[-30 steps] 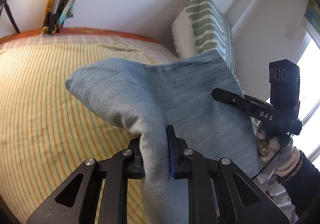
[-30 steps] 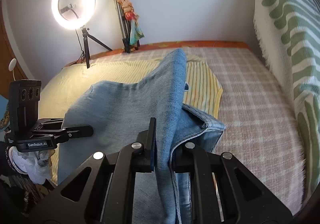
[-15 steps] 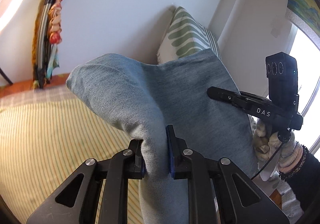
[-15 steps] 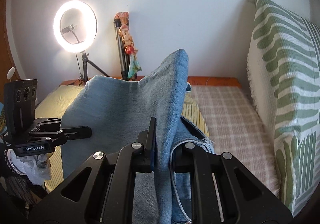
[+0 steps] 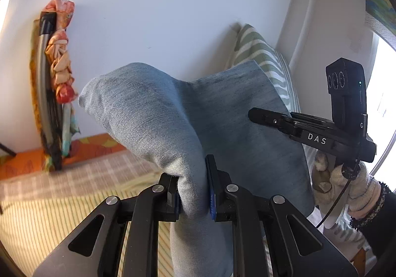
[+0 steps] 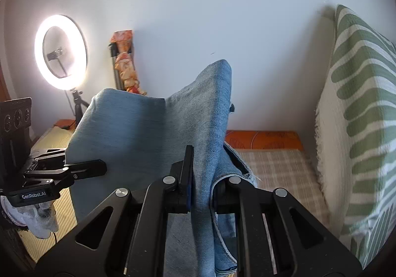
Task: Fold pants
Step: 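Carry the jeans stack with both grippers toward the pillow end of the bed, then lower the folded jeans onto the bed and open both grippers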
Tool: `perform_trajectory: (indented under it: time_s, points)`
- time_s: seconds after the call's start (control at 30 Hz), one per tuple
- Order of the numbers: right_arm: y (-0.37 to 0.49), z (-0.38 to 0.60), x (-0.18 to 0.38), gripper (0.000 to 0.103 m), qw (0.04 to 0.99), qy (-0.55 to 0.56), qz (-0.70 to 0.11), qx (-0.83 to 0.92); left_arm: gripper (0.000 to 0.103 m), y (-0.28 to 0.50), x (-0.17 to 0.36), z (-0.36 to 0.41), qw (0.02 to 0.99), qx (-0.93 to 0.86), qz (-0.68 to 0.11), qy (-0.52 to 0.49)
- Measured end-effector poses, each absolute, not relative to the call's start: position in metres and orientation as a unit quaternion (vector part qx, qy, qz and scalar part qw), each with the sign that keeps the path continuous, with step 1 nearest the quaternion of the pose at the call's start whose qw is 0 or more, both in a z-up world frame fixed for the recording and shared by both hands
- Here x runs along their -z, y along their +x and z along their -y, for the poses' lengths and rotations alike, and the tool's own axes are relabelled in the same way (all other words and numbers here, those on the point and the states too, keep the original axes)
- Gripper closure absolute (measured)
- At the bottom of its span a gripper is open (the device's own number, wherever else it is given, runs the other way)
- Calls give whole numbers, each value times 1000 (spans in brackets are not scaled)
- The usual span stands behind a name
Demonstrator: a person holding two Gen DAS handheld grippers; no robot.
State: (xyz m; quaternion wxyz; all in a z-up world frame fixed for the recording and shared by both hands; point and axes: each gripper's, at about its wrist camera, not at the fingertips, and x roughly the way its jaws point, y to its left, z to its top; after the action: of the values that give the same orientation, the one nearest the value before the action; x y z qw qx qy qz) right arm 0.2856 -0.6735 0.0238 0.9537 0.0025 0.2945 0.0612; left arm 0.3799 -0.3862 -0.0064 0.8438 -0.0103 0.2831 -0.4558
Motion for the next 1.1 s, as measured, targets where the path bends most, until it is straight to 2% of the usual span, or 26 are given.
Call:
perform_trajectory:
  time_s: [0.37,0.77,0.83,0.9,0.97,1.03,1.07,1.1]
  points:
    - [391,698,26,91,943,3,-330,-54,88,462,45,422,843,433,-318,-6]
    - [447,705,81,91,926,-9,-375,-47,88,494,77,435,856,399,-328,4]
    - [453,708,86,84,921,-5,-388,-35,83,495,80,435,859,389,-333,10]
    - [457,711,90,73,916,5,-400,-22,81,495,80,437,860,382,-337,13]
    - [456,713,91,68,914,7,-405,-4,74,494,80,435,861,373,-344,17]
    - [454,716,93,65,911,9,-412,4,58,492,80,432,867,361,-342,21]
    - [452,716,94,56,909,5,-415,16,55,492,78,431,871,357,-337,21]
    - [449,716,92,41,911,-4,-412,29,50,490,76,424,874,355,-330,20]
